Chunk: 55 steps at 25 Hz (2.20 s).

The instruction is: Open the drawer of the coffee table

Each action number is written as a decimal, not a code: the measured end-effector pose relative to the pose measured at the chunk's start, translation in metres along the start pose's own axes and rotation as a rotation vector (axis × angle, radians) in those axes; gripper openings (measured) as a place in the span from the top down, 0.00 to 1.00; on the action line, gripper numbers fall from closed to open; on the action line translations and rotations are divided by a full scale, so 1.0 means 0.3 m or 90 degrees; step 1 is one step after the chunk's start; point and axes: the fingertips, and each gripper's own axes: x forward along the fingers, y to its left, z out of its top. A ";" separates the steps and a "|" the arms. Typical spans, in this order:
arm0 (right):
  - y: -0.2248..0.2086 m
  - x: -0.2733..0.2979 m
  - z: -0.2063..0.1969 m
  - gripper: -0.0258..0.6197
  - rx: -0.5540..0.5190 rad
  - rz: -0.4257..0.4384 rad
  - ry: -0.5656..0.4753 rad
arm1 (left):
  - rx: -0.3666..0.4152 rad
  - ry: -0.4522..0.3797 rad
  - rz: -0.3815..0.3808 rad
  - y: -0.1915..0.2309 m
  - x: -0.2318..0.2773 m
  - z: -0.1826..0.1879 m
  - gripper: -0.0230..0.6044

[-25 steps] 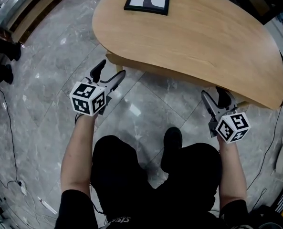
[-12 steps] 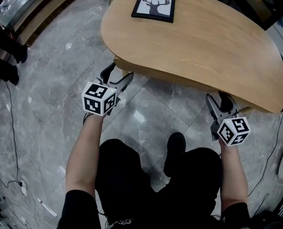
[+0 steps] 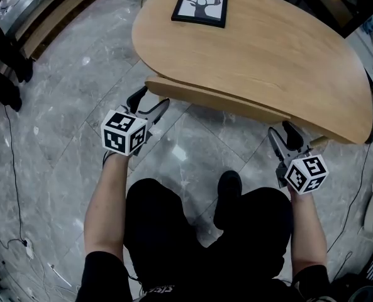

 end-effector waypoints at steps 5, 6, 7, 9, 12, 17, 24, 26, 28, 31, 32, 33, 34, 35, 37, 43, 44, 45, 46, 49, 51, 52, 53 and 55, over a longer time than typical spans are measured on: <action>0.021 -0.048 -0.020 0.64 0.005 0.005 -0.002 | 0.010 0.008 -0.027 -0.050 -0.061 -0.027 0.43; 0.025 -0.054 -0.023 0.64 0.005 0.006 -0.002 | 0.012 0.012 -0.030 -0.057 -0.067 -0.032 0.41; 0.029 -0.059 -0.027 0.64 0.001 0.006 0.000 | 0.012 0.014 -0.034 -0.061 -0.071 -0.035 0.41; 0.032 -0.061 -0.034 0.64 -0.015 0.005 0.007 | 0.007 0.015 -0.038 -0.054 -0.074 -0.040 0.44; 0.020 -0.057 -0.038 0.66 -0.041 0.003 0.020 | 0.001 0.012 -0.037 -0.031 -0.078 -0.038 0.51; -0.028 -0.059 -0.012 0.67 -0.050 0.004 0.014 | 0.034 0.012 -0.046 0.000 -0.093 -0.010 0.47; -0.001 -0.024 0.062 0.70 -0.083 0.052 0.000 | 0.078 -0.002 -0.083 0.005 -0.071 0.061 0.47; -0.004 -0.023 0.060 0.71 -0.086 0.052 0.007 | 0.081 -0.006 -0.094 -0.015 -0.053 0.078 0.47; -0.004 -0.028 0.056 0.72 -0.083 0.051 0.011 | 0.078 -0.011 -0.092 -0.033 -0.039 0.089 0.46; 0.004 -0.033 0.053 0.73 -0.080 0.056 0.017 | 0.068 -0.012 -0.075 -0.033 -0.037 0.090 0.45; 0.006 -0.035 0.052 0.73 -0.078 0.056 0.019 | 0.067 -0.007 -0.075 -0.033 -0.040 0.088 0.45; 0.006 -0.037 0.051 0.73 -0.076 0.056 0.022 | 0.068 0.001 -0.078 -0.036 -0.044 0.085 0.46; 0.006 -0.040 0.049 0.73 -0.074 0.055 0.025 | 0.069 0.011 -0.083 -0.041 -0.049 0.081 0.47; 0.006 -0.044 0.048 0.73 -0.072 0.055 0.028 | 0.070 0.020 -0.087 -0.044 -0.055 0.077 0.49; 0.010 -0.052 0.047 0.73 -0.068 0.055 0.031 | 0.070 0.032 -0.093 -0.050 -0.064 0.073 0.51; 0.036 -0.075 0.034 0.73 -0.058 0.063 0.051 | 0.062 0.041 -0.096 -0.067 -0.102 0.060 0.52; 0.040 -0.079 0.034 0.73 -0.058 0.064 0.054 | 0.059 0.038 -0.093 -0.069 -0.109 0.061 0.51; 0.042 -0.082 0.034 0.73 -0.057 0.064 0.056 | 0.057 0.036 -0.090 -0.071 -0.114 0.061 0.51; 0.045 -0.085 0.032 0.73 -0.056 0.064 0.058 | 0.057 0.036 -0.088 -0.072 -0.118 0.060 0.51; 0.059 -0.098 0.019 0.73 -0.056 0.069 0.061 | 0.060 0.039 -0.092 -0.081 -0.131 0.048 0.51; 0.072 -0.115 0.011 0.74 -0.058 0.076 0.064 | 0.059 0.041 -0.100 -0.091 -0.150 0.039 0.52; 0.079 -0.124 0.007 0.74 -0.059 0.080 0.065 | 0.056 0.040 -0.104 -0.097 -0.161 0.034 0.52; 0.084 -0.131 0.004 0.74 -0.059 0.083 0.065 | 0.052 0.039 -0.108 -0.101 -0.171 0.031 0.52; 0.093 -0.144 0.001 0.74 -0.058 0.091 0.066 | 0.048 0.034 -0.111 -0.108 -0.187 0.027 0.53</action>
